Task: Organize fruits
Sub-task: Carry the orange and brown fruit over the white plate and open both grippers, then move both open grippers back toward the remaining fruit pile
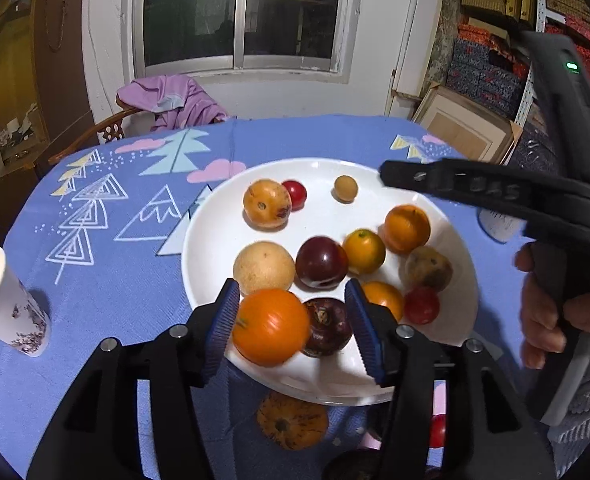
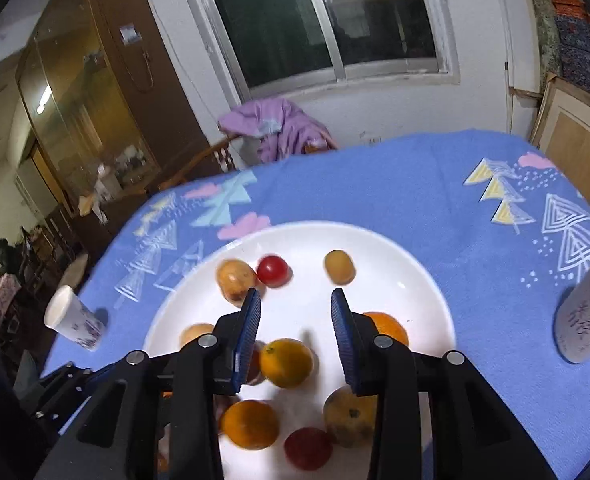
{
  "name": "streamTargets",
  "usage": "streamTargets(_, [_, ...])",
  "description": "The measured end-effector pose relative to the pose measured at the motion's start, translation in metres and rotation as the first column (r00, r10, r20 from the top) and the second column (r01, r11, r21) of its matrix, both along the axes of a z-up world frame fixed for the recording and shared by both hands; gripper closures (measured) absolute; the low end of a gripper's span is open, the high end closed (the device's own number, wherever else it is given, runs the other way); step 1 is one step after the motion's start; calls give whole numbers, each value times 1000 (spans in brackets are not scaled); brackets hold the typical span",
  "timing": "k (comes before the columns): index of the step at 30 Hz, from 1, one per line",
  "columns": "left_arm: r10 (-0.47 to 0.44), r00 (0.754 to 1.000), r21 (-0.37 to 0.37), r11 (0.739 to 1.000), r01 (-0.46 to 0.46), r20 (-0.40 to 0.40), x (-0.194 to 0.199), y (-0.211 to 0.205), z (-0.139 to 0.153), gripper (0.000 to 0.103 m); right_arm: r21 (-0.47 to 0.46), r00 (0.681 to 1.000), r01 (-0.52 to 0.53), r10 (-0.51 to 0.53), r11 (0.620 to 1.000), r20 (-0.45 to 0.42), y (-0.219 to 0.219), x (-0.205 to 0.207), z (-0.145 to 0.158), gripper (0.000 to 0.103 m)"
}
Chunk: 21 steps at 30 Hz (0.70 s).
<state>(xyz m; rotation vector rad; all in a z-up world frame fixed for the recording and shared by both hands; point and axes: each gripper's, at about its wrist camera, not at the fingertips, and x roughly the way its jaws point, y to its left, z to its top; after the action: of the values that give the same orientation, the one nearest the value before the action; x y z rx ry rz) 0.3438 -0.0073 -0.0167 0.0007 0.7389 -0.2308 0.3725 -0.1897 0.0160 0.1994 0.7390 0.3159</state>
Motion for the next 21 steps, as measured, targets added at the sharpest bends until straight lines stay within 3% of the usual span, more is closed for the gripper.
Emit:
streamTargets(2, [7, 1000, -12, 1000, -6, 24, -7, 4, 11, 47, 32, 999, -11, 9, 999, 50, -7, -18, 21, 65])
streamTargets(5, [27, 998, -22, 999, -25, 59, -21, 10, 26, 38, 61, 992, -25, 17, 998, 122, -16, -52, 48, 50])
streamTargets(11, [40, 995, -10, 999, -39, 92, -65, 19, 36, 36, 10, 984, -52, 50, 999, 173, -22, -113, 74, 43])
streamTargets(12, [47, 994, -5, 999, -46, 100, -74, 22, 36, 32, 2, 981, -51, 50, 999, 185, -24, -126, 76, 40])
streamTargets(18, [94, 993, -3, 996, -94, 76, -129, 47, 9, 28, -34, 981, 2, 5, 999, 196, -42, -184, 43, 32])
streamTargets(21, [108, 992, 5, 994, -109, 66, -156, 53, -5, 26, -35, 991, 17, -13, 999, 132, -53, -194, 12, 32])
